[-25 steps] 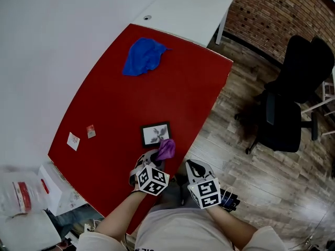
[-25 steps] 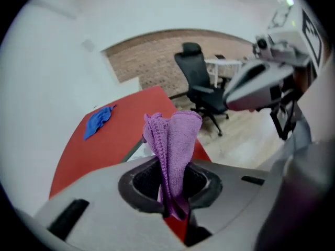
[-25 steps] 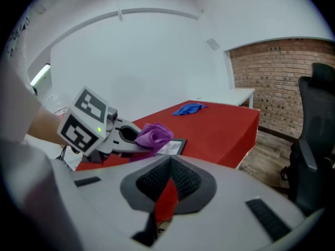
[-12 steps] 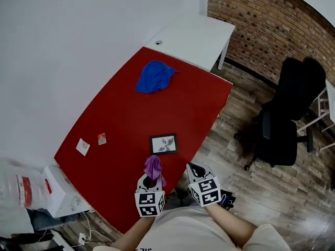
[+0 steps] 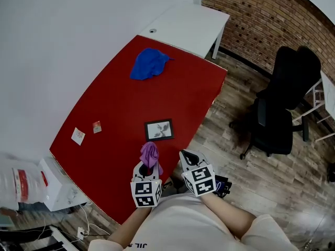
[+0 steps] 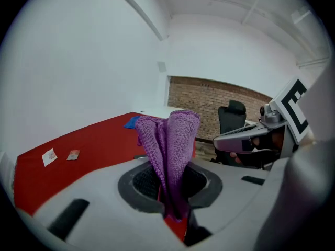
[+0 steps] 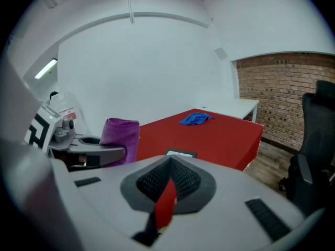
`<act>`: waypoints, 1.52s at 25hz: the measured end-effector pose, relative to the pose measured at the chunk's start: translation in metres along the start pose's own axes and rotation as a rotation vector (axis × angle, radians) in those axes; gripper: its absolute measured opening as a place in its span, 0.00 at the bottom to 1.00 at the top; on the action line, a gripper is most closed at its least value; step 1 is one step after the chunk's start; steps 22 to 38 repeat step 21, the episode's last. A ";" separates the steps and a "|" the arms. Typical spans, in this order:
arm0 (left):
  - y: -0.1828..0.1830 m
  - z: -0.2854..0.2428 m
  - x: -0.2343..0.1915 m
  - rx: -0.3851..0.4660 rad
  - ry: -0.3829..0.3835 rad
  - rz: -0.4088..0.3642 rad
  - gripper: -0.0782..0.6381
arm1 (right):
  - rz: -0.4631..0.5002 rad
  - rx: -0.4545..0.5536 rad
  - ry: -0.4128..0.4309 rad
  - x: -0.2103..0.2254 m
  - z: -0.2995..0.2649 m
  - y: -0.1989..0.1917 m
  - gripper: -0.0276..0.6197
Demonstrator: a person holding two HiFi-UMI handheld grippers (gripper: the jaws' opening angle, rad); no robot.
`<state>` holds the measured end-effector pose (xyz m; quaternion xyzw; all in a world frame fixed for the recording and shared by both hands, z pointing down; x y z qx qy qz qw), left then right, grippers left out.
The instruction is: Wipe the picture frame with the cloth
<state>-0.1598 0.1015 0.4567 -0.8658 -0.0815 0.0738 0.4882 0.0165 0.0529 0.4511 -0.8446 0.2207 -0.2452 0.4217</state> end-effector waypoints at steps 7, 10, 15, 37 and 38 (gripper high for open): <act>-0.001 0.006 0.001 0.005 0.003 -0.002 0.19 | 0.013 0.006 0.006 -0.007 0.006 -0.002 0.05; -0.001 0.009 0.001 0.009 0.004 -0.005 0.19 | 0.015 0.009 0.009 -0.009 0.007 -0.003 0.05; 0.000 0.010 0.002 0.009 0.005 -0.006 0.19 | 0.017 0.008 0.012 -0.010 0.009 -0.004 0.05; 0.000 0.009 0.000 0.006 -0.005 -0.011 0.19 | 0.021 0.006 0.012 -0.012 0.008 -0.003 0.05; 0.000 0.009 0.000 0.006 -0.005 -0.011 0.19 | 0.021 0.006 0.012 -0.012 0.008 -0.003 0.05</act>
Point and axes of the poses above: the fingertips, and each gripper's own axes: z backward along the fingers, x to its right, y out of its top, the point moved 8 cm from there along z, backward along the fingers, and after that the axes turned 3 degrees about -z, right-handed, at the moved point
